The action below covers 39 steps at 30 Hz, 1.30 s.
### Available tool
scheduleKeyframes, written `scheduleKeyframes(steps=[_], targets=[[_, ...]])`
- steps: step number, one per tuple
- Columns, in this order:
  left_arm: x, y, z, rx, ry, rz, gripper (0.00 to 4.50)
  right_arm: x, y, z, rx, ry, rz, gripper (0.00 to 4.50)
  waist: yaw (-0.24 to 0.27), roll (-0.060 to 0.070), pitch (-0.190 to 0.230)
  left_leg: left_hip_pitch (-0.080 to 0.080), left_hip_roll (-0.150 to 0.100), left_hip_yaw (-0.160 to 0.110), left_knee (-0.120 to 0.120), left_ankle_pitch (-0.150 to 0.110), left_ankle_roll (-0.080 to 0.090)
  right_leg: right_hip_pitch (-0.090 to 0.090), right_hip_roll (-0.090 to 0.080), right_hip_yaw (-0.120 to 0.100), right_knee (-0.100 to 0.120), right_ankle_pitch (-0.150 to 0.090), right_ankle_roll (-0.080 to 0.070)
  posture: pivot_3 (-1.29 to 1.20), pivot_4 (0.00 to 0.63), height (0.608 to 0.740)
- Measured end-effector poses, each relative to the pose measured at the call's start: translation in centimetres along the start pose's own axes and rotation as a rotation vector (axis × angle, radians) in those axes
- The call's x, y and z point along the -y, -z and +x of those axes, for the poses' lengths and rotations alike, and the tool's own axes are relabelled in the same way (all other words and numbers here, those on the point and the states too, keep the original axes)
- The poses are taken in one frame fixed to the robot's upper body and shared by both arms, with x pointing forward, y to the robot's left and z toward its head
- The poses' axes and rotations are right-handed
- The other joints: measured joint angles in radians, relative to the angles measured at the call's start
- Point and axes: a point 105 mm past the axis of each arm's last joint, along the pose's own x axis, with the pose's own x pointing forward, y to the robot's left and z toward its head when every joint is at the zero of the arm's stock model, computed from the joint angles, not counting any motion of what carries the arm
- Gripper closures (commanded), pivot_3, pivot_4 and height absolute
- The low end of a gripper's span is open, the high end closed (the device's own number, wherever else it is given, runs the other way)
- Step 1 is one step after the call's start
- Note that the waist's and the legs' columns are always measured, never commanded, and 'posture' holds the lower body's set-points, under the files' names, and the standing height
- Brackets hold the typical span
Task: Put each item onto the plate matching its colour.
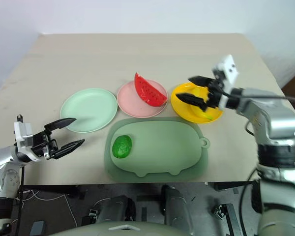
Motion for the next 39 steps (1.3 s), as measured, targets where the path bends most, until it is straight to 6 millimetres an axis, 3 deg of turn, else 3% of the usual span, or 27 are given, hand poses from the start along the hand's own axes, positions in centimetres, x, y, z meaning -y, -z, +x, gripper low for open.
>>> scheduleKeyframes(steps=[2,8,18,27,33,39], targets=[[0.1,-0.2,0.2,0.003,0.011,-0.004,0.00,0.0,-0.1,-1.3,0.036,0.004,-0.049,0.03,-0.003,0.000,0.000,0.002,0.000,0.000,0.000,0.000,-0.001,0.001,0.001,0.001,0.000,0.000,0.000,0.00,0.150,0.736],[1.0,-0.7,1.1,0.005,0.079,-0.029,0.00,-1.7,2.5,-6.8,-0.092,-0.159,-0.097,0.03,0.006,0.000,0.001,0.004,0.000,-0.001,0.002,0.001,-0.001,0.004,0.000,0.002,0.000,0.000,0.000,0.00,0.150,0.736],[2.0,-1.0,1.3,-0.041,0.146,-0.054,0.00,-1.7,5.0,-11.8,-0.154,-0.214,-0.118,0.03,0.006,0.000,0.001,0.004,0.000,0.000,0.002,0.001,-0.001,0.004,0.000,0.002,0.000,-0.001,-0.001,0.00,0.150,0.736],[3.2,-1.0,3.2,-0.047,0.160,-0.078,0.00,-1.6,5.8,-12.2,-0.149,-0.201,-0.157,0.03,0.007,0.000,0.001,0.006,0.000,0.000,0.002,0.001,-0.001,0.006,0.000,0.003,0.000,0.000,0.000,0.00,0.150,0.736],[5.3,-0.6,6.6,-0.053,0.128,-0.145,0.00,-2.3,6.5,-11.6,-0.130,-0.210,-0.143,0.03,0.011,0.001,0.001,0.010,0.000,0.000,0.002,0.001,-0.001,0.009,0.000,0.003,0.000,0.000,0.000,0.00,0.150,0.736],[5.5,-0.1,10.5,-0.080,-0.084,-0.222,0.00,-2.8,7.1,-11.2,-0.127,-0.202,-0.118,0.03,0.025,0.000,0.001,0.015,-0.001,0.000,0.001,0.001,-0.001,0.014,0.001,0.005,0.000,0.000,0.000,0.00,0.150,0.736]])
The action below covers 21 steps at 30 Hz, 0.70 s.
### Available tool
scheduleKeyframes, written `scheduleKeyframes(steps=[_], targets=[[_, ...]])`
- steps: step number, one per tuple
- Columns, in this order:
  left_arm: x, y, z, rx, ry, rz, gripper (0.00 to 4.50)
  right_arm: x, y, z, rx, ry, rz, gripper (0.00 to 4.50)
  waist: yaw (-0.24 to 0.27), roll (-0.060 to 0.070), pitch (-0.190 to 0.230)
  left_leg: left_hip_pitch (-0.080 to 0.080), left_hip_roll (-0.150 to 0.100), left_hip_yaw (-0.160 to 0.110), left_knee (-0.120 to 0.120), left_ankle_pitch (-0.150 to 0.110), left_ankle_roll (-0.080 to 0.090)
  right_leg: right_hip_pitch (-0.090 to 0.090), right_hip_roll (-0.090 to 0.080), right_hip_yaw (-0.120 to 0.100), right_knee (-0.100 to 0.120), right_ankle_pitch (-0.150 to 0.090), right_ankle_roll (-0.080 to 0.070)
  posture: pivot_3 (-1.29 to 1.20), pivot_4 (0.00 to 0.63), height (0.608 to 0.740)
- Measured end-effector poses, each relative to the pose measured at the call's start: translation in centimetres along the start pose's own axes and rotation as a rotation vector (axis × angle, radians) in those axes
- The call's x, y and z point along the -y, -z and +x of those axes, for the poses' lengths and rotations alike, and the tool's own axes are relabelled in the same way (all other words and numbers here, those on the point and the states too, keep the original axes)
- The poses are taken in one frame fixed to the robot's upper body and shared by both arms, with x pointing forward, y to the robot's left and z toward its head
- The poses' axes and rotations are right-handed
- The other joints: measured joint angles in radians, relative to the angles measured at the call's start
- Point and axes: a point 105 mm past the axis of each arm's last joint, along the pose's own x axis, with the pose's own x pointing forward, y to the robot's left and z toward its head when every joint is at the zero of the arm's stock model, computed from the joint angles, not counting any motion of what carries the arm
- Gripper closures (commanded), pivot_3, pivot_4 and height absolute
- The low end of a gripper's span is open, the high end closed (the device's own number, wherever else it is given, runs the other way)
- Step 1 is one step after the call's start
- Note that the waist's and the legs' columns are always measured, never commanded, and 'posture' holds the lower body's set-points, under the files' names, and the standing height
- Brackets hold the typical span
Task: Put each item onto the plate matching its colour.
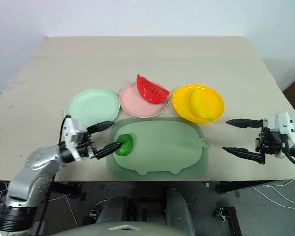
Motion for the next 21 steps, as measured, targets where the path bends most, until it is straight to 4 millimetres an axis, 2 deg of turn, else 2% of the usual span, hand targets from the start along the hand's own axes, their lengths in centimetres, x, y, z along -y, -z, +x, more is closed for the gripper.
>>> scheduleKeyframes(steps=[4,9,14,21], targets=[[0.7,0.2,1.5,-0.061,-0.094,-0.066,0.00,-0.1,0.2,0.3,0.005,0.006,0.013,0.03,0.003,0.000,0.000,0.001,0.000,0.000,0.000,0.000,0.000,0.000,0.001,0.001,0.000,0.000,0.000,0.00,0.150,0.736],[3.4,0.9,2.4,-0.170,-0.081,-0.121,0.00,-0.2,0.1,0.7,0.004,0.004,0.015,0.03,0.004,0.000,0.000,0.001,0.000,0.000,0.000,0.000,0.000,0.001,0.001,0.001,0.000,-0.001,-0.001,0.00,0.150,0.736],[3.9,1.2,2.2,-0.240,-0.100,-0.143,0.00,-0.1,0.2,0.8,0.004,0.010,0.024,0.03,0.004,0.000,0.000,0.001,-0.001,0.000,0.000,0.000,0.000,0.001,0.001,0.001,0.000,-0.002,-0.003,0.00,0.150,0.736],[3.4,2.7,1.4,-0.364,-0.143,-0.149,0.00,-0.1,0.4,1.1,0.011,0.019,0.030,0.03,0.004,0.000,0.000,0.001,-0.001,0.000,0.000,0.000,0.000,0.002,0.001,0.001,0.000,-0.002,-0.003,0.00,0.150,0.736]])
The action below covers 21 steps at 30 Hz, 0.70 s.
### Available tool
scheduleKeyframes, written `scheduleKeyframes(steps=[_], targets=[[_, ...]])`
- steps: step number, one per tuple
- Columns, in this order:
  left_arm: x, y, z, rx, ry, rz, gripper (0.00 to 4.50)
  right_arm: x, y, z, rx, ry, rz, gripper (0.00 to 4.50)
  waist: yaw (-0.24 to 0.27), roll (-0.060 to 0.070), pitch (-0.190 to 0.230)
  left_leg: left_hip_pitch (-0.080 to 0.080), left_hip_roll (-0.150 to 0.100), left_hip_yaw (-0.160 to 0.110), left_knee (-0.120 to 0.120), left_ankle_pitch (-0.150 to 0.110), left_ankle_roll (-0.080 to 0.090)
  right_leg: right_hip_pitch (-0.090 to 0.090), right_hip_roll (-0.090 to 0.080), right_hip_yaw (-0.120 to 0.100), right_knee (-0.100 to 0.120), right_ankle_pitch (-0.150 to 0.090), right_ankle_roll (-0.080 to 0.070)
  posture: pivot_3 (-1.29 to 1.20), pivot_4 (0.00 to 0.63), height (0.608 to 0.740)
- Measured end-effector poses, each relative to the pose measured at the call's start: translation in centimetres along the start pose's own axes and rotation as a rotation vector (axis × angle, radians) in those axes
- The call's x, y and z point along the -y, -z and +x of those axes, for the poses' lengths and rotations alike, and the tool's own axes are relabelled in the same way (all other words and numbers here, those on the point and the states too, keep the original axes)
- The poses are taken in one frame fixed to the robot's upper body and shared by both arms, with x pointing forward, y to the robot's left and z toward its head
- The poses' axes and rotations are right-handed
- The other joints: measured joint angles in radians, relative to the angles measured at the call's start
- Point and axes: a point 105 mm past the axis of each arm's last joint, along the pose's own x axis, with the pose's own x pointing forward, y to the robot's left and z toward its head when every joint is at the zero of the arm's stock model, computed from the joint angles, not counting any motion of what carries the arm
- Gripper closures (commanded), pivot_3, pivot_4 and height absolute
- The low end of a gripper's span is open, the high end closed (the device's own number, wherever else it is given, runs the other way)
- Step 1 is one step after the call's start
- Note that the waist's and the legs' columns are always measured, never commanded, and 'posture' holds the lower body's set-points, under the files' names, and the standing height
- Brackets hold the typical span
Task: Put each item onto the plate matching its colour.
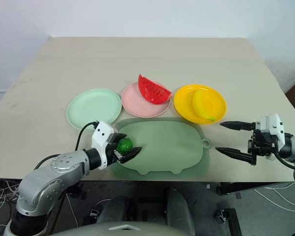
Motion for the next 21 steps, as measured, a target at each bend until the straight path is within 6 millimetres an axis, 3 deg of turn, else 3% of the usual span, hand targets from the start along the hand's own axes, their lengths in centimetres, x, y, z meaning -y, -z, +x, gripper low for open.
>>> scheduleKeyframes(steps=[4,7,10,11,18,21], targets=[[0.1,0.3,0.2,-0.014,0.003,0.004,0.00,0.1,0.0,0.0,0.001,0.009,0.005,0.03,0.000,0.000,0.000,0.000,0.000,0.000,0.000,0.000,0.000,0.000,0.000,0.000,0.000,0.000,0.000,0.00,0.150,0.736],[0.0,0.3,0.5,-0.018,0.005,0.004,0.60,0.2,0.1,0.1,0.007,0.019,0.010,0.00,0.000,0.000,0.000,0.000,0.000,0.000,0.000,0.000,0.000,0.000,0.000,0.000,0.000,0.000,0.000,0.00,0.150,0.736],[-0.1,0.3,0.6,-0.018,0.000,0.005,1.54,0.2,0.2,0.2,0.010,0.025,0.013,0.00,0.000,0.000,0.000,0.000,0.000,0.000,0.000,0.000,0.000,0.000,0.000,0.000,0.000,0.000,0.000,0.00,0.150,0.736],[-0.1,0.3,0.6,-0.018,0.001,0.006,1.64,0.2,0.2,0.2,0.009,0.027,0.013,0.00,0.000,0.000,0.000,0.000,0.000,0.000,0.000,0.000,0.000,0.000,0.000,0.000,0.000,0.000,0.000,0.00,0.150,0.736],[-0.6,-0.3,1.0,0.005,0.020,0.013,1.64,0.3,0.3,0.4,0.015,0.039,0.018,0.00,0.001,0.000,0.000,0.000,0.000,0.000,0.000,0.000,0.000,0.001,0.000,0.000,0.000,0.000,0.000,0.00,0.150,0.736],[-2.4,-3.0,1.2,0.111,-0.026,0.048,1.64,0.4,0.3,0.5,0.017,0.043,0.022,0.00,0.001,0.000,0.000,0.000,-0.001,0.000,0.001,0.000,0.000,0.001,0.000,0.000,0.000,0.000,0.000,0.00,0.150,0.736]])
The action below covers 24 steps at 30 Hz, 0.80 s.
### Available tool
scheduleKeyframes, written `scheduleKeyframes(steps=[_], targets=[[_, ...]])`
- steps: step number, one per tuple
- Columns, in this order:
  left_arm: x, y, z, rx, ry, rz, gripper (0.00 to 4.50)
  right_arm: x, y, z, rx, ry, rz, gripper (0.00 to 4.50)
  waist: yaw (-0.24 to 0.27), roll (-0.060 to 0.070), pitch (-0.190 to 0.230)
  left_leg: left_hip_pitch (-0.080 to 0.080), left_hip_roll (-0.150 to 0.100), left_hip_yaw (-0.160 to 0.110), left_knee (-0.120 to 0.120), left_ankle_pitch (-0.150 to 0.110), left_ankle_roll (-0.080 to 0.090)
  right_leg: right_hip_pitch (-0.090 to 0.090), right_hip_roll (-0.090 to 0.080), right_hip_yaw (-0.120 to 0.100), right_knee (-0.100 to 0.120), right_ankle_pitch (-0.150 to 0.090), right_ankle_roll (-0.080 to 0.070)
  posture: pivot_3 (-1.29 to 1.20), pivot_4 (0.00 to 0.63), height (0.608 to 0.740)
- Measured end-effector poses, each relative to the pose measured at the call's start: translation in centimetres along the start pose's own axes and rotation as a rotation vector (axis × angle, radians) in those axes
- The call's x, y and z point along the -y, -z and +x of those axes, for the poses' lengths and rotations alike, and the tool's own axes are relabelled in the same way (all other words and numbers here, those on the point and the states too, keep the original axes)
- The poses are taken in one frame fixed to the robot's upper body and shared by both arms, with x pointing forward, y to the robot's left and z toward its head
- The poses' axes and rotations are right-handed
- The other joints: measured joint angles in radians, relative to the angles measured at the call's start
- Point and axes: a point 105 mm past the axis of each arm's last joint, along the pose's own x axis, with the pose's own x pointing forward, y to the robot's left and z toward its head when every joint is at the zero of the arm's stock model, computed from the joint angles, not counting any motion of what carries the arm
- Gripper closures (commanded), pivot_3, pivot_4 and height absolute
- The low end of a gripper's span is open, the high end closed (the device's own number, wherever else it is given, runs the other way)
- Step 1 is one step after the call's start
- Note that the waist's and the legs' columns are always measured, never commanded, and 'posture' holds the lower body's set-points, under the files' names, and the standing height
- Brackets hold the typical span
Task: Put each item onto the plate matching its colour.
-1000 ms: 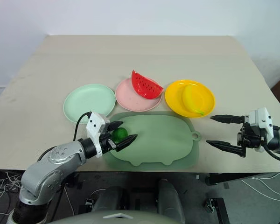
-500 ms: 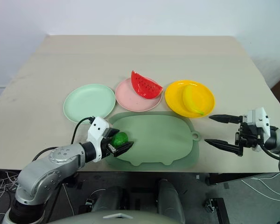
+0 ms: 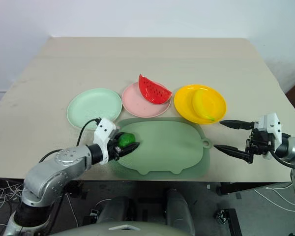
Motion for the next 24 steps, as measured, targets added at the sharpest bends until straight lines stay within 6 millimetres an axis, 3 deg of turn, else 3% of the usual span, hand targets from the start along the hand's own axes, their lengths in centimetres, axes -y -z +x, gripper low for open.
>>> scheduleKeyframes(steps=[3,5,11,19,24], targets=[[-4.1,-4.8,-0.5,0.170,-0.133,0.079,1.64,0.1,-0.2,0.3,0.004,-0.006,-0.003,0.00,-0.001,0.000,0.000,0.000,0.000,0.000,0.000,0.000,0.000,0.001,0.000,0.000,0.000,0.000,0.000,0.00,0.150,0.736],[-6.5,-6.2,-1.3,0.218,-0.208,0.125,1.64,0.2,-0.2,0.4,0.006,-0.005,0.010,0.00,-0.005,0.001,0.000,0.000,0.000,0.001,-0.001,0.000,0.000,0.002,0.001,0.000,0.000,0.000,0.001,0.00,0.150,0.736],[-12.9,-3.2,-1.9,0.144,-0.387,0.132,1.64,0.3,-0.2,1.3,0.037,-0.003,0.024,0.00,0.001,0.000,0.000,0.001,0.000,0.001,0.000,0.000,-0.001,0.001,0.000,-0.001,0.000,0.001,0.002,0.00,0.150,0.736],[-15.2,-2.2,-0.8,0.145,-0.432,0.159,1.64,0.5,-0.8,1.8,0.055,-0.001,0.009,0.00,-0.001,0.000,0.000,0.001,0.000,0.001,0.000,0.000,-0.001,0.002,-0.001,-0.002,0.000,0.002,0.004,0.00,0.150,0.736],[-15.4,-1.6,-0.6,0.125,-0.415,0.157,0.11,0.5,-0.8,1.9,0.056,0.003,0.010,0.00,-0.002,0.000,0.000,0.001,0.001,0.001,0.000,0.001,-0.001,0.002,0.000,-0.002,0.000,0.002,0.004,0.00,0.150,0.736]])
